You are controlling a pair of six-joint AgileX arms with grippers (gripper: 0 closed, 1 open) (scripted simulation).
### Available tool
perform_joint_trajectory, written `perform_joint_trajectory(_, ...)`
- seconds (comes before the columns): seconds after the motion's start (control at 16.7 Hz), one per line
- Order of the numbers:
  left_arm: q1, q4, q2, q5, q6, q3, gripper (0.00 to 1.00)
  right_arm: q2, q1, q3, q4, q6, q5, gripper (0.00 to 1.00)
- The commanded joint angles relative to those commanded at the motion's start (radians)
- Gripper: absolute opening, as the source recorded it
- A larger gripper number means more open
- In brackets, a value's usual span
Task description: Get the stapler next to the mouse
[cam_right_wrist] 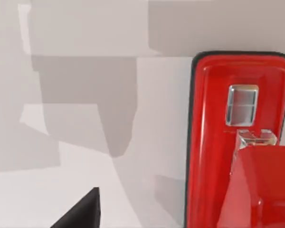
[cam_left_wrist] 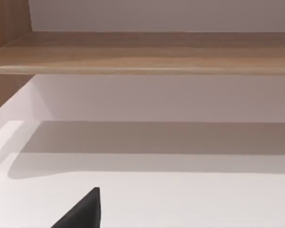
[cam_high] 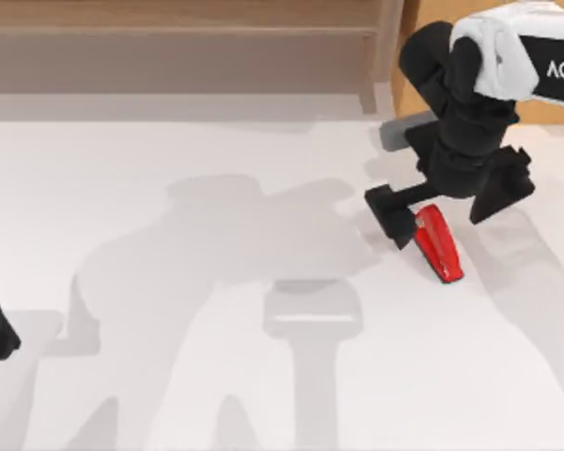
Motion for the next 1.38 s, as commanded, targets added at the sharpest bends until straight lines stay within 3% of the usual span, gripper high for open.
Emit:
perform_joint_trajectory(0.3,0.0,0.0,0.0,0.0,0.0,0.0,1.0,0.017,0.001,-0.023,0.027,0.001,0.0,1.0)
perform_joint_trajectory(1.08,0.0,0.0,0.0,0.0,0.0,0.0,1.0,0.017,0.001,-0.023,0.027,0.001,0.0,0.02)
perform_joint_trajectory(1.38,0.0,0.0,0.0,0.0,0.0,0.0,1.0,0.017,0.001,-0.023,0.027,0.001,0.0,0.0)
